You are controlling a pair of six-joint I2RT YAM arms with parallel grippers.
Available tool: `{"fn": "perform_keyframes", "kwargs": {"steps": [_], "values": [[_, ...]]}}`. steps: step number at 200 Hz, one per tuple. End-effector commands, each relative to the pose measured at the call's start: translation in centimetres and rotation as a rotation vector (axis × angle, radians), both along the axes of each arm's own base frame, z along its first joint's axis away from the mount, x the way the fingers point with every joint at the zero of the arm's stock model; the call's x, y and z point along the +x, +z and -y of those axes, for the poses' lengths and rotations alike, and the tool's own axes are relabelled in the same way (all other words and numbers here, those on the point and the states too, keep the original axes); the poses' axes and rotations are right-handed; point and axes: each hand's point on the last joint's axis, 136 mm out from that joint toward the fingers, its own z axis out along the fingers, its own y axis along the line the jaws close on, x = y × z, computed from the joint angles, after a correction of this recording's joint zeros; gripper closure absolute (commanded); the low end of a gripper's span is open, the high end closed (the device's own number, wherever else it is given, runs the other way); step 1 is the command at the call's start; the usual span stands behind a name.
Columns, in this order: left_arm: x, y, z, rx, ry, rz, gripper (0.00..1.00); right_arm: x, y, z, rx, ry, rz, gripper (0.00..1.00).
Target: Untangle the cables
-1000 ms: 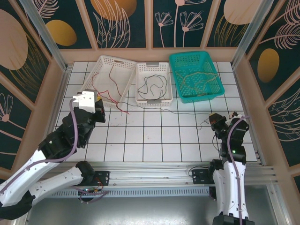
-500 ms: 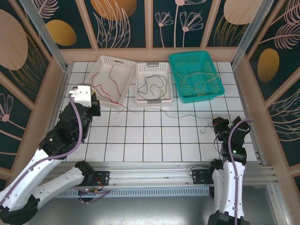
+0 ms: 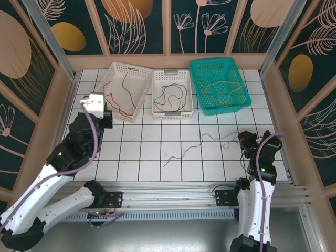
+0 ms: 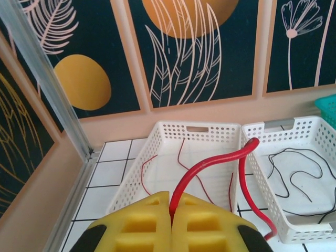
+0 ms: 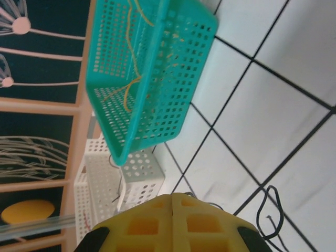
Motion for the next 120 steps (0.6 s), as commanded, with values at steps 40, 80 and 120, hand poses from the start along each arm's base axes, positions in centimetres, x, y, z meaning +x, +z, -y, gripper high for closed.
{"fn": "perform_keyframes", "kwargs": {"steps": [40, 80, 120], "values": [[8.0, -1.2, 1.0, -0.061, -0.013, -0.033, 1.0, 0.8, 3.5, -2.9, -0.008, 0.194, 0.151, 1.0], [13.0, -2.4, 0.1, -0.111, 0.026, -0.056, 1.0, 0.8, 6.4, -4.7, -0.039, 0.293, 0.249, 1.0], [17.7, -4.0, -1.8, -0.174, 0.079, -0.052, 1.0, 0.2, 9.3, -7.1, -0.045, 0.42, 0.364, 1.0]]}}
